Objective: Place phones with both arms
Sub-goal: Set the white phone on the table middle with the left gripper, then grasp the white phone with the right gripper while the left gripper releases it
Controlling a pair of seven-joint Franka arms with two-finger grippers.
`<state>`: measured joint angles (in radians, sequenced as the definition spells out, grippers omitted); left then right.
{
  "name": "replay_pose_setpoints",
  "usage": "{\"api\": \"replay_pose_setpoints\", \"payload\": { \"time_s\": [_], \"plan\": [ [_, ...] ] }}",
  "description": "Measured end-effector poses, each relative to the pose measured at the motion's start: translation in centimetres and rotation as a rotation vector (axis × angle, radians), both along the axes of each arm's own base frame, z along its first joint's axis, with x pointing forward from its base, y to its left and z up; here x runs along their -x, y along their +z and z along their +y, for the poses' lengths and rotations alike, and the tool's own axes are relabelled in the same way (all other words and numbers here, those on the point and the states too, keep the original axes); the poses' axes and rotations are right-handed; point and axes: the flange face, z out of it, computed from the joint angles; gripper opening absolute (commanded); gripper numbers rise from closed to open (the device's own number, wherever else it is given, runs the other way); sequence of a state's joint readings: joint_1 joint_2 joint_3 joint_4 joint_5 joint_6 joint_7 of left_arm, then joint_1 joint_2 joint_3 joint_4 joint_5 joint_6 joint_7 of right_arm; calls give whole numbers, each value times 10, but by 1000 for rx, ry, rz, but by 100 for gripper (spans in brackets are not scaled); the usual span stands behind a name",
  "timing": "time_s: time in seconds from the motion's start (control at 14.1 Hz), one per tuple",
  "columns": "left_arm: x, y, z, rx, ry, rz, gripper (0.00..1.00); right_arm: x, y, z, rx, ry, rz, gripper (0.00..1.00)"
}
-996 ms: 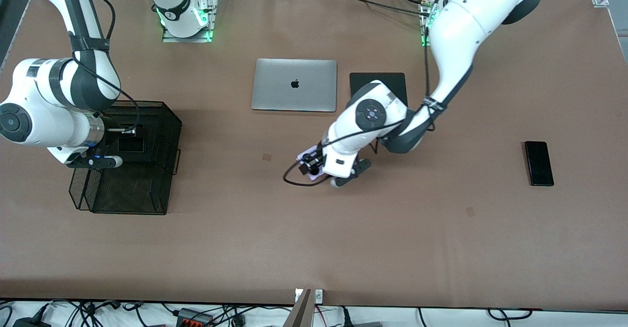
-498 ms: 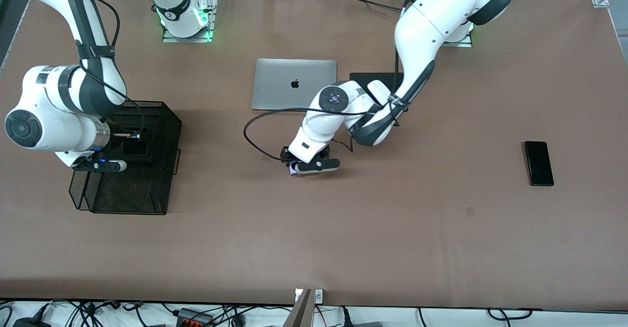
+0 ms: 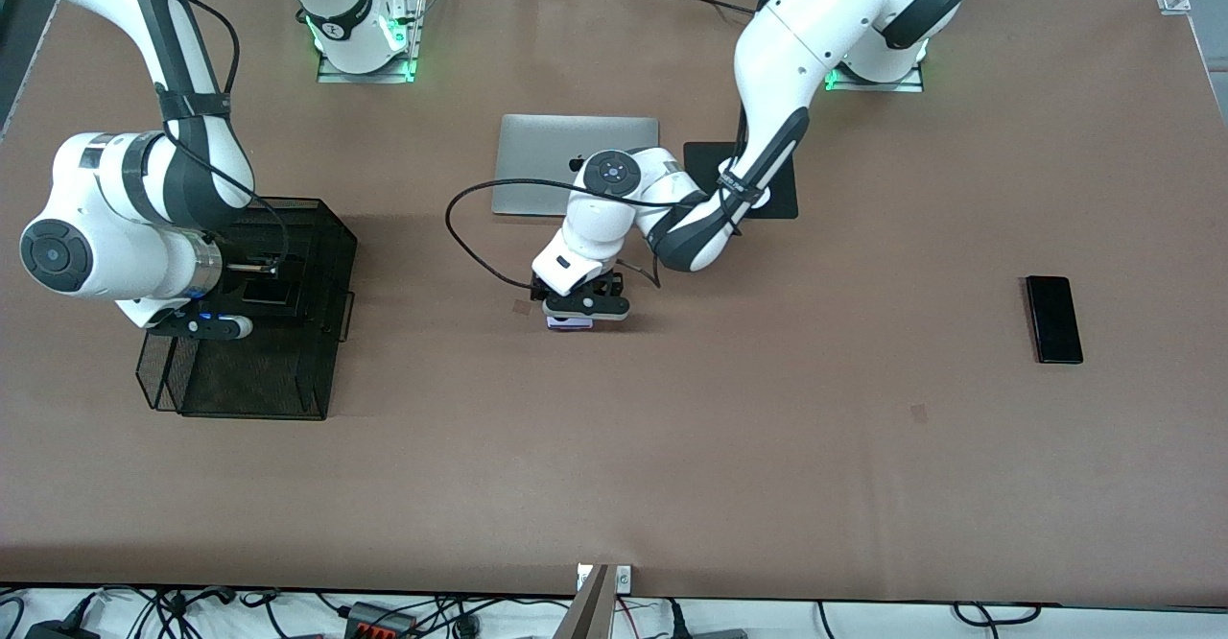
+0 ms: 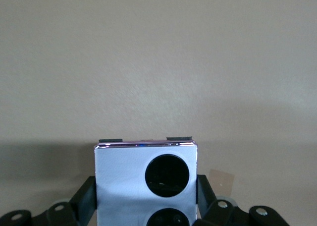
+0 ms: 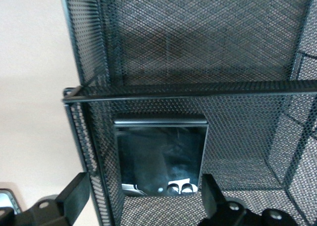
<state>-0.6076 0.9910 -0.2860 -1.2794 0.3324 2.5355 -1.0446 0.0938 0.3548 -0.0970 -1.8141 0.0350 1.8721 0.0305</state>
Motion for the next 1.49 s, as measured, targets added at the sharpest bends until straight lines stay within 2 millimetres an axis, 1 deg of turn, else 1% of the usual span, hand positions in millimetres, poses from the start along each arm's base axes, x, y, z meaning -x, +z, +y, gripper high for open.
{"api": "replay_pose_setpoints", "payload": {
  "time_s": [0.07,0.14,0.21,0.43,0.57,0.71,0.78,0.85,1.0,1.07,1.21,1.35,1.49],
  "plan": [
    [3,-5,-3,-3,-5,2,73,-3,9,2,-1,2,0,100],
    [4,-8,-4,-5,-6,4,88,-6,22,2,-2,2,4,100],
    [3,-12,-3,-8,-5,5,100,-10,39,3,-3,2,6,100],
    [-3,-20,-1,-19,-5,-18,100,-26,91,5,-4,6,-52,100],
    [-3,-18,-2,-19,-10,-30,100,-35,116,5,-6,11,-105,100],
    [-12,-11,0,-18,-12,-51,100,-42,136,6,-8,20,-150,100],
    [-20,-6,4,-23,-21,-70,100,-43,142,7,-8,22,-161,100],
    [-30,1,12,-41,-38,-82,100,-43,142,10,-9,26,-163,100],
    [-53,17,35,-114,-108,-80,100,-44,139,19,-11,40,-160,100],
    [-67,31,50,-145,-145,-77,100,-45,137,22,-11,45,-161,100],
    [-97,72,87,-178,-220,-46,100,-46,135,25,-12,49,-163,100],
    [-121,114,131,-201,-280,-15,100,-47,135,26,-19,46,-165,100],
    [-139,152,175,-228,-302,9,100,-47,132,32,-43,43,-162,100]
  ]
}}
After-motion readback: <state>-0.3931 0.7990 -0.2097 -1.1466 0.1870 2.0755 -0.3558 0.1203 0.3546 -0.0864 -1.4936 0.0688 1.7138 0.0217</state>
